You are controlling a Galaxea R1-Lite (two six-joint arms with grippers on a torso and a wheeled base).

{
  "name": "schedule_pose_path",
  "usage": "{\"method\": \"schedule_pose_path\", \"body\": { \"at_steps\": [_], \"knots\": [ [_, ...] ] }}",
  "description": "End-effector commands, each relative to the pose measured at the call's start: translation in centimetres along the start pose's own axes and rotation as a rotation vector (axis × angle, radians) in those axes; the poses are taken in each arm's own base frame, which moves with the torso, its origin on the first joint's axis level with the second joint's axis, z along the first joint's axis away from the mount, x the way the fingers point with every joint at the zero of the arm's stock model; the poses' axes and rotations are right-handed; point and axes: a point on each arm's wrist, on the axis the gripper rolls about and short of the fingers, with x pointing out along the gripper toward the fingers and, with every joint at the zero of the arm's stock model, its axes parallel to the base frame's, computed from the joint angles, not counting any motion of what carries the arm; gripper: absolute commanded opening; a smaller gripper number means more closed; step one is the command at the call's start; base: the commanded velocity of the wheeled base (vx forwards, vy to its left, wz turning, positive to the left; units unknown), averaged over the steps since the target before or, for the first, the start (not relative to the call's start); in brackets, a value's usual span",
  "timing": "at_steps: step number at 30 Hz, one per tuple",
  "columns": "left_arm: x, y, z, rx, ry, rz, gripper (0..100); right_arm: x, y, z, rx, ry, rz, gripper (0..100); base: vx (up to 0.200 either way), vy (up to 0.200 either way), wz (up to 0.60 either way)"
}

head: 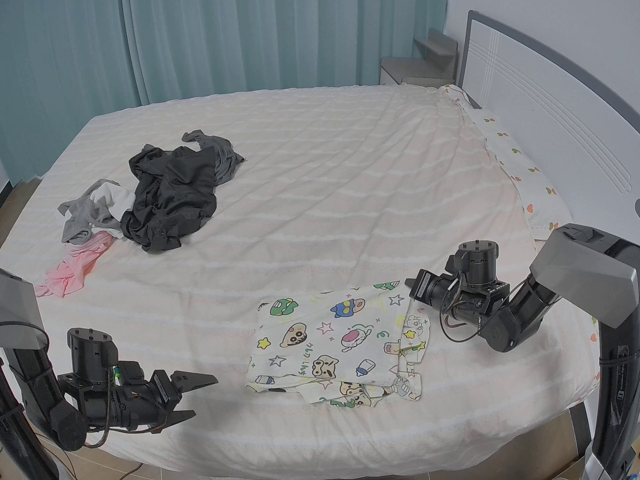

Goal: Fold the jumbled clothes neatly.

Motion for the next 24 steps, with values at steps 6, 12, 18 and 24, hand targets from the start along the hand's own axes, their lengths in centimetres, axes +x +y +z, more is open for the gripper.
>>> {"method": "schedule_pose_path", "body": {
  "at_steps": [6, 12, 18, 24],
  "knots": [
    [0.0, 0.3, -0.3, 0.006, 0.008, 0.019, 100, -4.3, 1.8, -0.4, 0.004, 0.012, 0.039, 100, 0.0, 0.0, 0.0],
    [0.0, 0.3, -0.4, 0.006, 0.01, 0.02, 100, -6.4, 3.1, -3.3, -0.009, 0.068, 0.085, 100, 0.0, 0.0, 0.0],
    [0.0, 0.3, -0.4, 0.006, 0.01, 0.02, 100, -5.4, 3.4, -6.0, -0.03, 0.134, 0.087, 100, 0.0, 0.0, 0.0],
    [0.0, 0.2, -0.4, 0.007, 0.008, 0.019, 100, -4.2, 2.9, -7.6, -0.038, 0.171, 0.073, 100, 0.0, 0.0, 0.0]
  ]
}}
